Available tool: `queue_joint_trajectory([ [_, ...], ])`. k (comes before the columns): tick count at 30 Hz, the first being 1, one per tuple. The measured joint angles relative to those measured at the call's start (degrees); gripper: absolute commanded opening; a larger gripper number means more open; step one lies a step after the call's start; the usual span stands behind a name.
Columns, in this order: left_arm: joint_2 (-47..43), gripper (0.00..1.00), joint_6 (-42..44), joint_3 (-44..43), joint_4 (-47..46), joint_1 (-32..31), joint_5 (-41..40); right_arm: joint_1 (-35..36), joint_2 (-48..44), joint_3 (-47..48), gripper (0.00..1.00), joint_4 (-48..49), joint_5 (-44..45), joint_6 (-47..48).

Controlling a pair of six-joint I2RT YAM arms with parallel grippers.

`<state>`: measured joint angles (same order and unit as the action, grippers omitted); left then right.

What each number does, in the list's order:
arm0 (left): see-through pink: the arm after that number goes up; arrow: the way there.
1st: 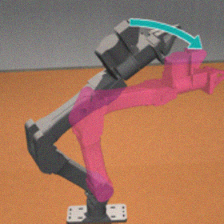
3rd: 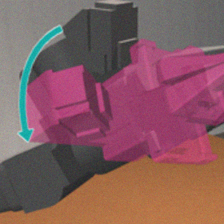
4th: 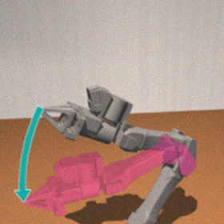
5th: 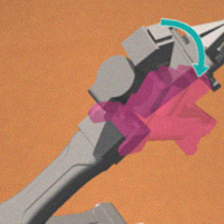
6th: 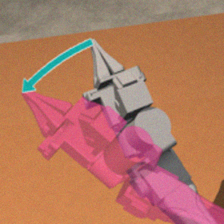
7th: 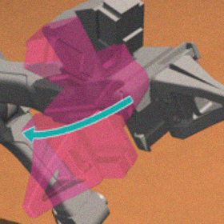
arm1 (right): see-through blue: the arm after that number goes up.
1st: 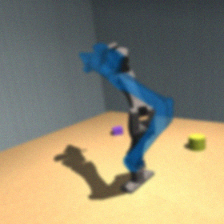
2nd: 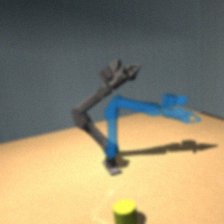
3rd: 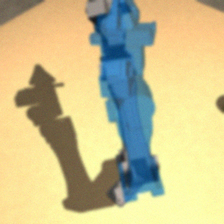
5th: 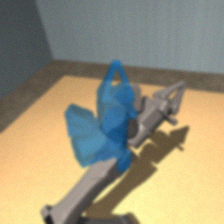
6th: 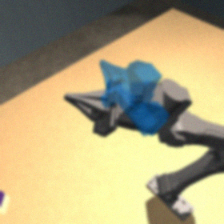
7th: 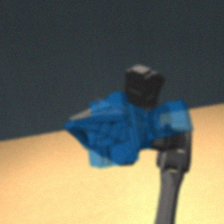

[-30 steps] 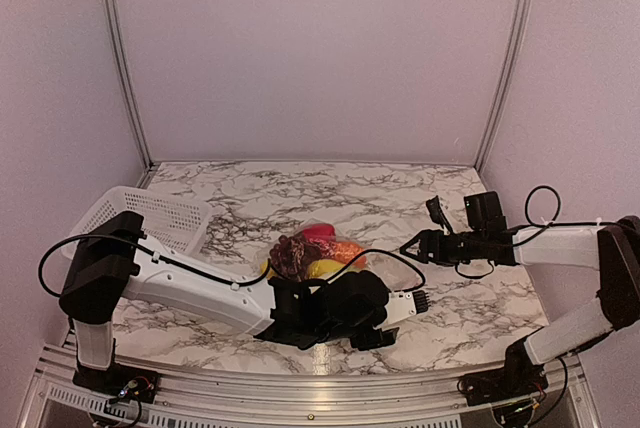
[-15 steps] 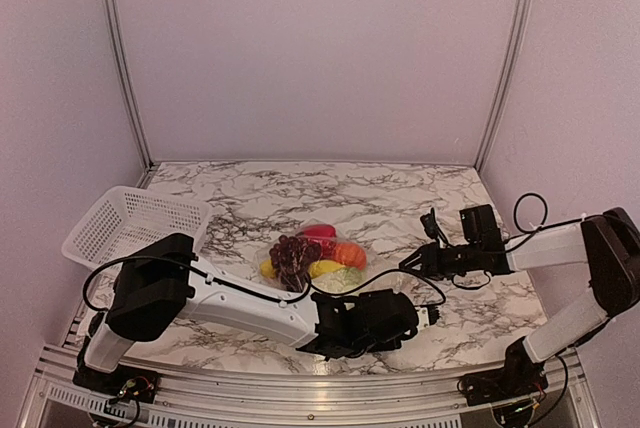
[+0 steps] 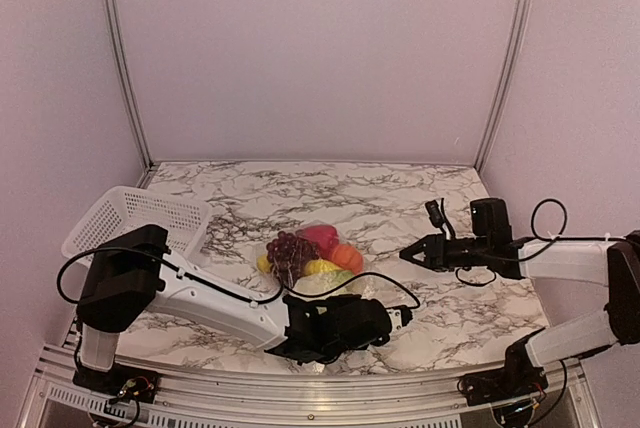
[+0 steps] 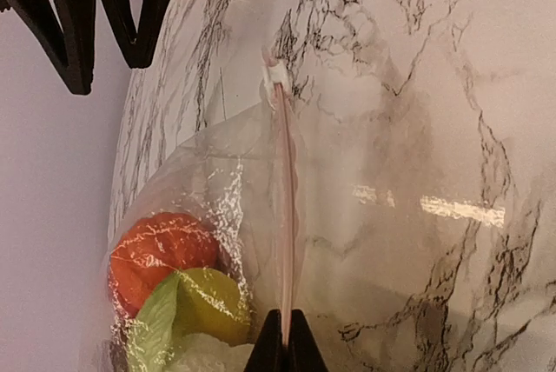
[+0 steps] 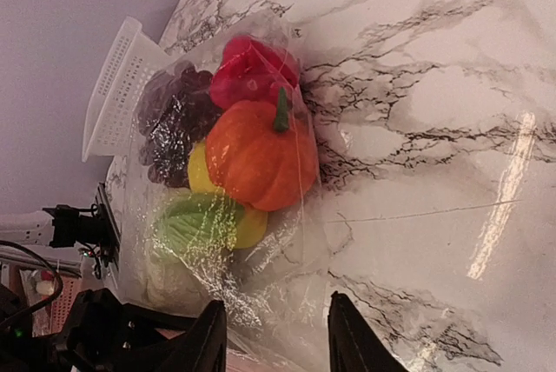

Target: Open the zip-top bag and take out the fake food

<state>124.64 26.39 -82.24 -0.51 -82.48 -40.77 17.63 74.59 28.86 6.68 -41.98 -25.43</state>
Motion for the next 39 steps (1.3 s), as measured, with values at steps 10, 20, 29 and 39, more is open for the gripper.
queue_joint_trajectory([
  [10,-28.6,0.0,-2.3,14.3,0.0,6.4,16.6,0.2,-17.3,3.4,0.81,1.7,0.9,7.2],
  [20,-44.8,0.0,0.4,15.8,4.6,18.7,35.5,7.0,-21.5,9.8,0.95,3.0,0.9,17.2],
  [29,-49.9,0.0,2.6,16.9,6.9,24.7,47.4,17.0,-16.0,16.8,0.88,1.3,0.0,25.9],
  [39,-50.0,0.0,2.6,16.9,6.9,27.3,52.7,25.7,-9.1,22.0,0.53,-2.3,3.4,32.9],
])
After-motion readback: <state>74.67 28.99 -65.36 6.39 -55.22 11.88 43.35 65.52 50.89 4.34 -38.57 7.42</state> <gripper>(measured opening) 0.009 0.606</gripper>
